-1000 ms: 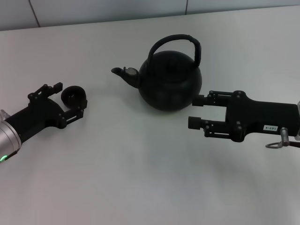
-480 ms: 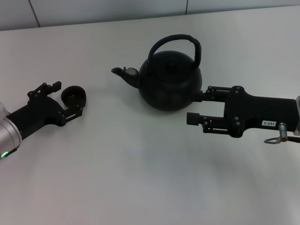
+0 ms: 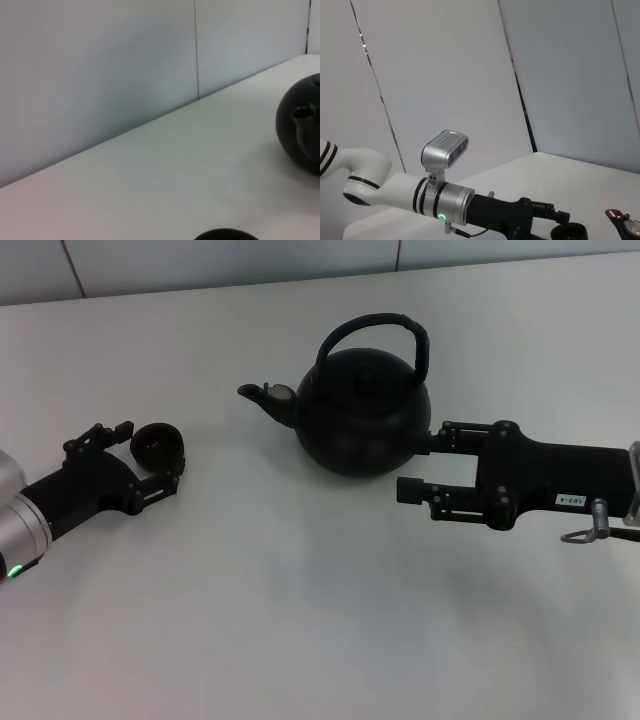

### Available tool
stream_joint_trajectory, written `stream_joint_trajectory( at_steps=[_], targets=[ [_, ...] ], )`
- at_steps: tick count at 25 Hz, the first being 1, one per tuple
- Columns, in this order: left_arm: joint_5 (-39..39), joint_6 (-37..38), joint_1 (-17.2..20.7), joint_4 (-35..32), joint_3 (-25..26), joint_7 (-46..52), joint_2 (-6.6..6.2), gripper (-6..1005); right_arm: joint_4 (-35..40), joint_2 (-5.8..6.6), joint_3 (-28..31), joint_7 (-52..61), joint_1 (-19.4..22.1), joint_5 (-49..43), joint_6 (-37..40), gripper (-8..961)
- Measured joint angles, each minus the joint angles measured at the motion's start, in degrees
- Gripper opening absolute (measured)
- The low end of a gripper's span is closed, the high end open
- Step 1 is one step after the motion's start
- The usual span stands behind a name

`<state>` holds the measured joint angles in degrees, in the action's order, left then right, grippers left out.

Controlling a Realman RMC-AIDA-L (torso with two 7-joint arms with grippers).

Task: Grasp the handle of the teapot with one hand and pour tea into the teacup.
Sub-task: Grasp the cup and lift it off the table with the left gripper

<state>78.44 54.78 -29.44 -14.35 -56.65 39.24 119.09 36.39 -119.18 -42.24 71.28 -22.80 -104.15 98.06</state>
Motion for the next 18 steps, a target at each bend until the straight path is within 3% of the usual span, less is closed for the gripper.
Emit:
stream_joint_trajectory(
  at_steps=[18],
  targets=[
    [-0.12,-0.85,-0.53,0.03,-0.66,-0.05,0.00,829,-0.10,0.00,0.17,-0.01,-0.38,0.00,-0.64,651]
  ],
)
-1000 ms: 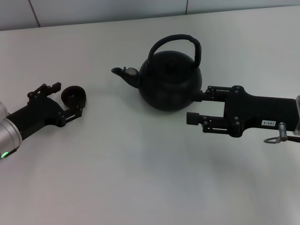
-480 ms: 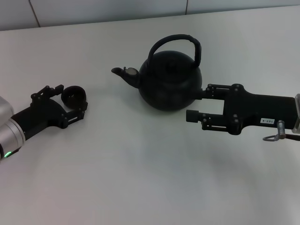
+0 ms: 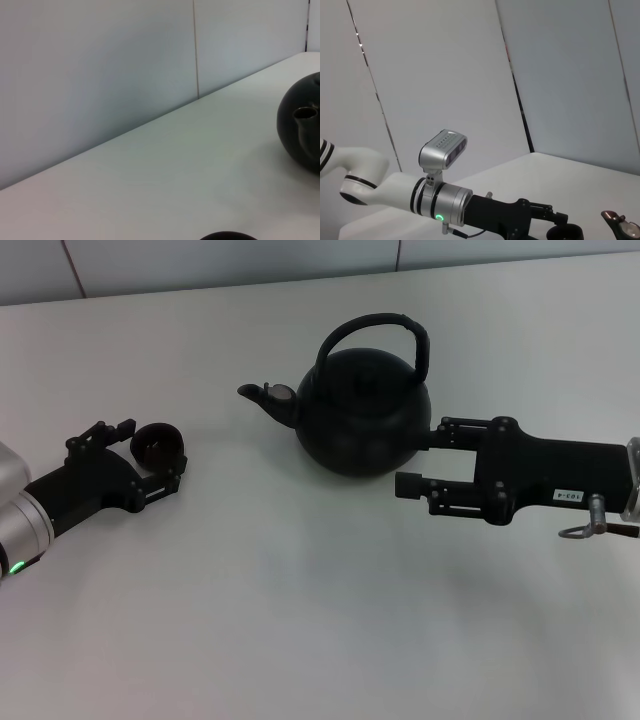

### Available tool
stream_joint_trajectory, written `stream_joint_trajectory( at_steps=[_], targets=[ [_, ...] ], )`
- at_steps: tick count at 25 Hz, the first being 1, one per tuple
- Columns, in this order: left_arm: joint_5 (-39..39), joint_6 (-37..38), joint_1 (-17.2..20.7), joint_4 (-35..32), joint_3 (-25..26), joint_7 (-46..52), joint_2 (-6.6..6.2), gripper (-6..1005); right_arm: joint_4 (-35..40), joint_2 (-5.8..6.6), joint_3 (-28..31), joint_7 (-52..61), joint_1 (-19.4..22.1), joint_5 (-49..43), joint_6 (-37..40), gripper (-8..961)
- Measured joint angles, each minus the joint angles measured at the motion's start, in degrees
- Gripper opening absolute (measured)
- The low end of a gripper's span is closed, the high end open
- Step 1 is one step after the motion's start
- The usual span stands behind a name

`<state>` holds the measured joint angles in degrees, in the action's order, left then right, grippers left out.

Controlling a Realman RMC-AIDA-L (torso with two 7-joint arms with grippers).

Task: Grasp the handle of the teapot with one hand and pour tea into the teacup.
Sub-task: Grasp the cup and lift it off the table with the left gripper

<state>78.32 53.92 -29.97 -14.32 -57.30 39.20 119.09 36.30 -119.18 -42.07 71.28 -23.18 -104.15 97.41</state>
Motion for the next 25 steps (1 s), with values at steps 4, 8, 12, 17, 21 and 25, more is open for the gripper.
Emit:
stream_joint_trajectory(
  at_steps=[4,8,12,17,21,25],
  targets=[
    [0.04,-0.05,0.00,0.05,0.00,0.00,0.00,828,0.00,0.00,-0.02,0.00,-0.10,0.00,-0.03,650],
    [0.21,-0.14,0.00,0.09,-0.04,0.00,0.00,826,0.00,0.00,-0.07,0.00,-0.12,0.00,-0.06,650],
    [0.26,-0.34,0.00,0.09,-0.63,0.09,0.00,825,0.00,0.00,-0.10,0.00,-0.12,0.00,-0.06,650],
    [0.10,-0.42,-0.07,0.04,-0.73,0.60,0.00,823,0.00,-0.02,-0.19,0.00,-0.19,0.00,-0.05,650],
    [0.00,-0.68,-0.23,0.05,-0.58,0.67,0.00,795,0.00,-0.08,-0.21,0.01,-0.20,0.00,-0.04,650],
    [-0.03,-0.62,-0.32,0.02,-0.65,0.69,0.00,686,0.00,-0.09,-0.12,0.01,-0.20,0.00,-0.03,650]
  ],
)
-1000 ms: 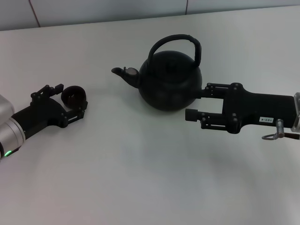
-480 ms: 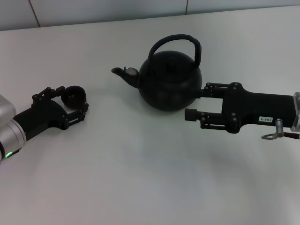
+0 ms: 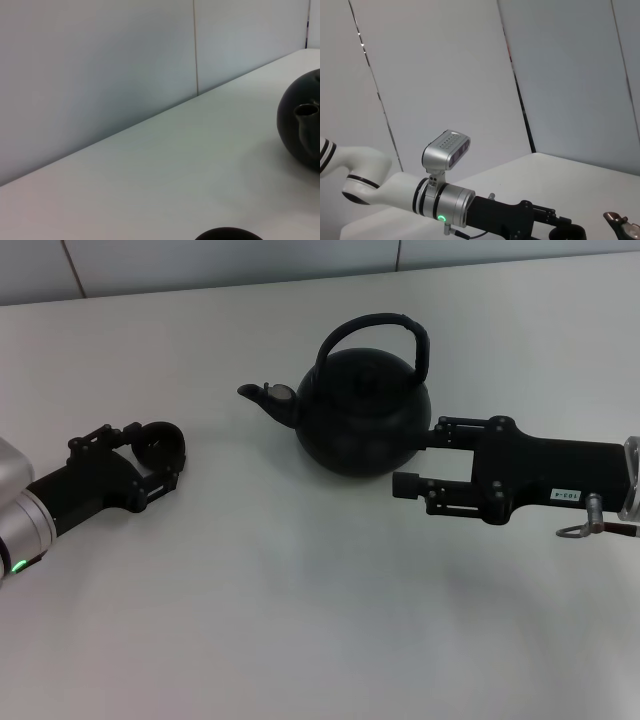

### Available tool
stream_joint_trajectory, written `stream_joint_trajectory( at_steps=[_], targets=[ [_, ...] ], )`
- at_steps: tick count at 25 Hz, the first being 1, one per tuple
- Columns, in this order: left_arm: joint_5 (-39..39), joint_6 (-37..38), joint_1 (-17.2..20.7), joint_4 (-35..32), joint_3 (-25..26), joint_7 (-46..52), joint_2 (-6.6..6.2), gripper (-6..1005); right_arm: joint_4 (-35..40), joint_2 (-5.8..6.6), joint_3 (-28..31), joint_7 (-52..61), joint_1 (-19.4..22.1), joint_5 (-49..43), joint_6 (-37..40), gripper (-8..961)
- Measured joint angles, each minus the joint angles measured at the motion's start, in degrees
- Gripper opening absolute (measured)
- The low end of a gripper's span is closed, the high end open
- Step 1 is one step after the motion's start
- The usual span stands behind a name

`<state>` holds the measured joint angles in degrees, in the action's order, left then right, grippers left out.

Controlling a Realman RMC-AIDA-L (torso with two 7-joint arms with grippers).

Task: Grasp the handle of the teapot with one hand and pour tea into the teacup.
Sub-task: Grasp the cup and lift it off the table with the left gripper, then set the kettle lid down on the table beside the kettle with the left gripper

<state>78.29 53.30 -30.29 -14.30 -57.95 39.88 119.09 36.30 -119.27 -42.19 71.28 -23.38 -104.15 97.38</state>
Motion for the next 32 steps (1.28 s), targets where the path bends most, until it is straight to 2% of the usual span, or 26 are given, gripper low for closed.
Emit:
stream_joint_trajectory(
  at_steps=[17,26,30,32],
  targets=[
    [-0.06,0.61,-0.47,-0.02,-0.06,0.02,0.00,687,-0.52,0.00,0.29,0.06,-0.08,0.00,0.00,650],
    [0.00,6.19,-1.24,-0.19,-0.16,0.10,0.00,688,-0.54,-0.01,0.24,-0.05,-0.32,0.01,-0.03,651],
    [0.01,7.25,-2.03,-0.22,-2.46,0.72,0.00,688,-0.62,-0.06,-0.11,-0.08,-0.49,0.04,0.03,651],
    [0.02,7.59,-2.31,-0.58,-5.15,1.72,0.00,688,-0.62,-0.07,-0.22,-0.09,-0.56,0.06,0.14,651]
  ],
)
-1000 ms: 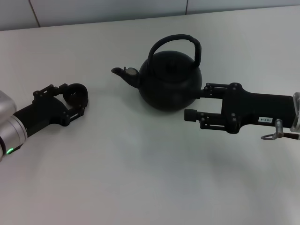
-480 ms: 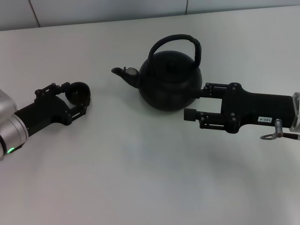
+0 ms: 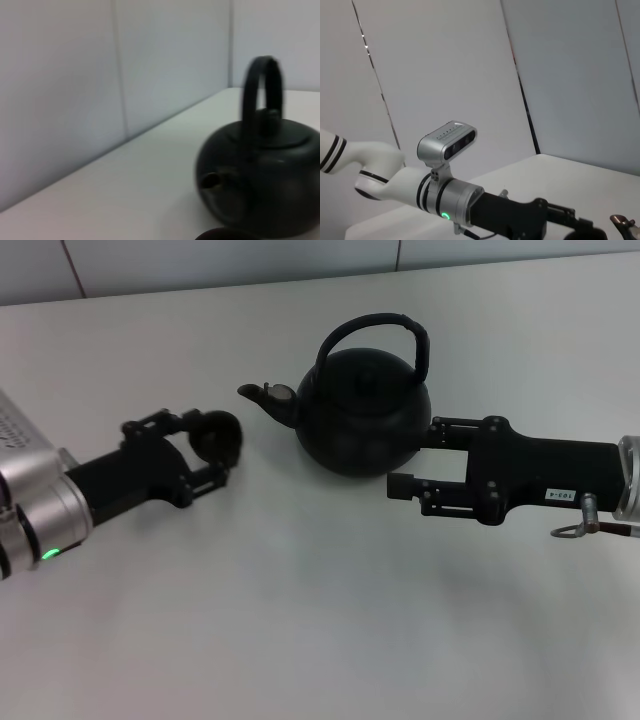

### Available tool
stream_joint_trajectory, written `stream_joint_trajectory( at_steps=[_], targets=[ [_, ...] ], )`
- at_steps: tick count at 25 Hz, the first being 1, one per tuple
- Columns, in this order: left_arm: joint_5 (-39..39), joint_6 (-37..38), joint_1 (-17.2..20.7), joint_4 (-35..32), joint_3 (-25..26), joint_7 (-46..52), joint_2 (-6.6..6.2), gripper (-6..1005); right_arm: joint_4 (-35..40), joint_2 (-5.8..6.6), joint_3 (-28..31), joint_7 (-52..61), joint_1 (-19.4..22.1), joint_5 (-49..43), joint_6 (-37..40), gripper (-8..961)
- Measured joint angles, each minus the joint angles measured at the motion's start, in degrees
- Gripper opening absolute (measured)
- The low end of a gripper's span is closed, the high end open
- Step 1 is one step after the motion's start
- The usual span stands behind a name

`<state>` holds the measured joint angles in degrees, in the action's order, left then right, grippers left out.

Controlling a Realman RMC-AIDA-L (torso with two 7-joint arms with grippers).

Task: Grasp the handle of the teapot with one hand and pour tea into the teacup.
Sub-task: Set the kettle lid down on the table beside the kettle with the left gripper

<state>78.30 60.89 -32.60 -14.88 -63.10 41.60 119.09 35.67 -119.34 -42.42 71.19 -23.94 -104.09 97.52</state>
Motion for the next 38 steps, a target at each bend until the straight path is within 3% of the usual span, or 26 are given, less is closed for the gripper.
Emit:
stream_joint_trajectory(
  at_steps=[18,38],
  targets=[
    [-0.02,2.94,-0.52,-0.07,-8.08,2.08,0.09,690,0.01,-0.01,-0.25,0.00,-0.42,0.04,0.26,651],
    [-0.09,1.44,-0.53,0.49,-8.95,2.17,0.09,691,0.01,-0.01,-0.21,0.00,-0.84,0.00,-0.06,650]
  ],
)
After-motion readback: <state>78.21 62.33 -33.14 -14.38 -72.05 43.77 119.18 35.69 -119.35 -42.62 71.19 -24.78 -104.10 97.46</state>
